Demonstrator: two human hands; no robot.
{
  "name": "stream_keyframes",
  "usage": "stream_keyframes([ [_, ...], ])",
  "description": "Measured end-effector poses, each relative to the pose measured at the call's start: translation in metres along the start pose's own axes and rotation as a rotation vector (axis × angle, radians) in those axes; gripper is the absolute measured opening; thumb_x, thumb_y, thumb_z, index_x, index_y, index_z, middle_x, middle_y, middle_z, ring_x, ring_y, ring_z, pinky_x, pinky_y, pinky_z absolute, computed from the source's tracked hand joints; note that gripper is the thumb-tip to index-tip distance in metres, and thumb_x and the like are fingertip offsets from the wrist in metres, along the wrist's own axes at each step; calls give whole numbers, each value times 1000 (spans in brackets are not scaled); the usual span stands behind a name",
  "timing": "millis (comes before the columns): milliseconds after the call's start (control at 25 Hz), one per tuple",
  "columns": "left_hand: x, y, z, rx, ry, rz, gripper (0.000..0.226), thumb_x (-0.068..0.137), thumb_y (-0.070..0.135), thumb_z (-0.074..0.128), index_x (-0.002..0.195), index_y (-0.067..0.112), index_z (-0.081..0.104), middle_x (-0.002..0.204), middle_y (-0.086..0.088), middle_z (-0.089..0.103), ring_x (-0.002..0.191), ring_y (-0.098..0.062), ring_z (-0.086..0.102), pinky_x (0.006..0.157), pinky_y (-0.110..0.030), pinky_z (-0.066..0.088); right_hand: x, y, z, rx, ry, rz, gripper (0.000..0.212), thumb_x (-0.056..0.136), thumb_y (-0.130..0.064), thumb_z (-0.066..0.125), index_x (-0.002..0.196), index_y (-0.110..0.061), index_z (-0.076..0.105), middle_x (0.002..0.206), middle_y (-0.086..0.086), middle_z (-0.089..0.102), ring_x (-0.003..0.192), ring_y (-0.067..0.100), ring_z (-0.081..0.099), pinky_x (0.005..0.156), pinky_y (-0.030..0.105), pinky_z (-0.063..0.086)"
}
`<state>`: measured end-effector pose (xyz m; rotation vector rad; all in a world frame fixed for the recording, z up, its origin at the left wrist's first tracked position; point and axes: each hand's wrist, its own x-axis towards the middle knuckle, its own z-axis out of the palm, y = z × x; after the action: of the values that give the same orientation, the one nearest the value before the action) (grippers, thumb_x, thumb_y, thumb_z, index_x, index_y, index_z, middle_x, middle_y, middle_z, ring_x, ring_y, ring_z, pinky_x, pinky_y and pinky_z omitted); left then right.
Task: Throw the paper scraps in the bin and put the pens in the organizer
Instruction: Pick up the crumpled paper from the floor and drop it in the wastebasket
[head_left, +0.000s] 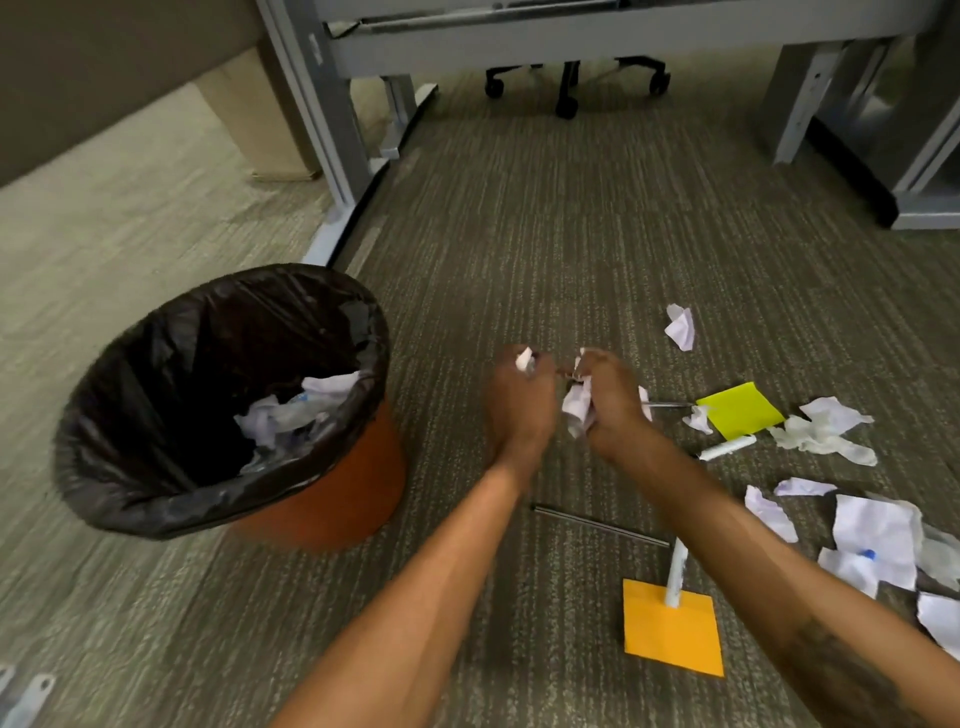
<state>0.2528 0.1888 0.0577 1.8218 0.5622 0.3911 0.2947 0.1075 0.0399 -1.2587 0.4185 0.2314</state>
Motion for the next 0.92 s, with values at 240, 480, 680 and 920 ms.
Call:
stream_keyframes([
  [240,24,82,-122,-261,344,88,10,85,26,57,86,19,64,79,-2,69,74,-20,63,69,-31,47,-93,-63,126,272,-199,-110,23,95,-1,43,107,-9,60,77,7,57,66,16,56,59,22,48],
  [480,49,91,-232,-322,409,-150,28,81,19,54,106,8,62,66,-2,55,54,-17,48,53,-27,41,-143,-50,201,25,-360,-271,31,95,-20,50,122,-35,45,114,-6,55,97,10,57,74,25,46],
  [680,46,65,-266,-303,431,-305,39,76,21,67,112,6,61,100,-15,71,90,-31,70,86,-43,58,-149,-14,217,-159,-520,-476,21,89,-16,59,109,-18,61,106,1,66,97,13,62,84,29,50],
  [920,38,56,-245,-181,500,-196,31,80,35,64,106,19,62,108,-3,67,101,-23,65,93,-41,54,-145,-14,191,-91,-630,-503,12,88,-17,57,93,-17,68,90,1,71,84,10,68,74,24,57],
])
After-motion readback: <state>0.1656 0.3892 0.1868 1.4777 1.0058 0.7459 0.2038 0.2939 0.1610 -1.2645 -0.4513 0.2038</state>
